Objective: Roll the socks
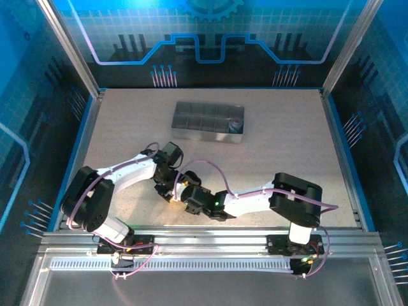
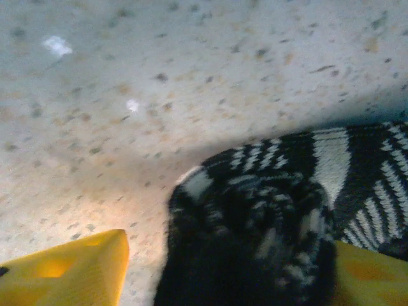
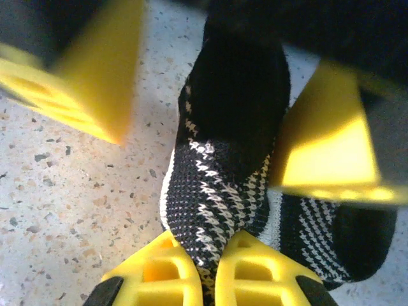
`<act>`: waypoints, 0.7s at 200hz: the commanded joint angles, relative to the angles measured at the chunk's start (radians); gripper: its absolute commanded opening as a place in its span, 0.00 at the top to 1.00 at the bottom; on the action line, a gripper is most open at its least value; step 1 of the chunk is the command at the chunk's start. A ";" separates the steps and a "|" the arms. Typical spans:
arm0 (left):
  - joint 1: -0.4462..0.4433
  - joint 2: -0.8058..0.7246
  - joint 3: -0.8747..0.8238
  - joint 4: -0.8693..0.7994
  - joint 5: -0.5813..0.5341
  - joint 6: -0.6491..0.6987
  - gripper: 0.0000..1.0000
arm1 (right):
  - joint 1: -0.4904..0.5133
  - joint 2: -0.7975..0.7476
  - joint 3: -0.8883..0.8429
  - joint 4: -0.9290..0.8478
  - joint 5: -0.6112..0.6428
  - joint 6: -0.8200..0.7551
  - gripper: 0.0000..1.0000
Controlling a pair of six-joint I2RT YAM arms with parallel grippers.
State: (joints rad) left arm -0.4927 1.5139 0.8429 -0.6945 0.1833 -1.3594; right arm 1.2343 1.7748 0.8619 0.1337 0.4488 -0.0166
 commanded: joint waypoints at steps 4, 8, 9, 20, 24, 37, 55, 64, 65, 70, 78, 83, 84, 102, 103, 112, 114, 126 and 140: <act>0.033 -0.081 -0.017 -0.064 0.015 0.006 0.15 | -0.056 0.057 -0.110 -0.164 -0.234 0.118 1.00; 0.038 -0.089 -0.015 -0.062 0.014 0.009 0.14 | -0.062 0.059 -0.115 -0.162 -0.250 0.125 1.00; 0.039 -0.090 -0.014 -0.063 0.014 0.010 0.13 | -0.064 0.060 -0.117 -0.162 -0.254 0.127 1.00; 0.052 -0.110 -0.006 -0.060 0.013 0.025 0.07 | -0.082 0.063 -0.130 -0.151 -0.301 0.146 1.00; 0.055 -0.116 -0.002 -0.060 0.011 0.031 0.07 | -0.091 0.066 -0.133 -0.149 -0.317 0.153 1.00; 0.067 -0.135 0.002 -0.054 0.014 0.052 0.07 | -0.114 0.070 -0.143 -0.139 -0.363 0.173 1.00; 0.076 -0.157 -0.002 -0.058 0.018 0.075 0.09 | -0.154 0.080 -0.154 -0.130 -0.422 0.199 1.00; 0.076 -0.170 -0.010 -0.056 0.015 0.083 0.10 | -0.174 0.087 -0.157 -0.127 -0.454 0.210 1.00; 0.076 -0.173 -0.011 -0.057 0.016 0.085 0.11 | -0.176 0.088 -0.157 -0.126 -0.456 0.212 1.00; 0.076 -0.181 -0.019 -0.049 0.017 0.086 0.12 | -0.187 0.092 -0.155 -0.130 -0.471 0.216 1.00; 0.075 -0.194 -0.036 -0.023 0.026 0.092 0.14 | -0.203 0.099 -0.157 -0.131 -0.496 0.221 1.00; 0.076 -0.201 -0.047 -0.008 0.033 0.092 0.16 | -0.212 0.102 -0.158 -0.132 -0.510 0.223 1.00; 0.076 -0.202 -0.049 -0.006 0.034 0.092 0.16 | -0.214 0.103 -0.158 -0.133 -0.513 0.223 1.00; 0.076 -0.214 -0.080 0.041 0.044 0.088 0.23 | -0.250 0.122 -0.155 -0.142 -0.568 0.233 1.00; 0.076 -0.215 -0.082 0.043 0.044 0.088 0.24 | -0.251 0.123 -0.156 -0.142 -0.571 0.233 1.00; 0.076 -0.211 -0.091 0.060 0.045 0.088 0.27 | -0.270 0.134 -0.156 -0.149 -0.598 0.237 1.00; 0.076 -0.209 -0.093 0.066 0.045 0.089 0.28 | -0.274 0.135 -0.155 -0.149 -0.604 0.239 1.00; 0.074 -0.191 -0.102 0.102 0.056 0.095 0.30 | -0.298 0.152 -0.155 -0.151 -0.645 0.243 1.00; 0.071 -0.156 -0.107 0.128 0.066 0.099 0.30 | -0.326 0.172 -0.148 -0.162 -0.688 0.249 1.00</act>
State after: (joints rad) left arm -0.4217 1.3178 0.7555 -0.6357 0.2138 -1.2793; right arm 0.9527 1.8023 0.7876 0.3164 -0.1558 0.1959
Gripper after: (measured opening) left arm 0.701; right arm 0.076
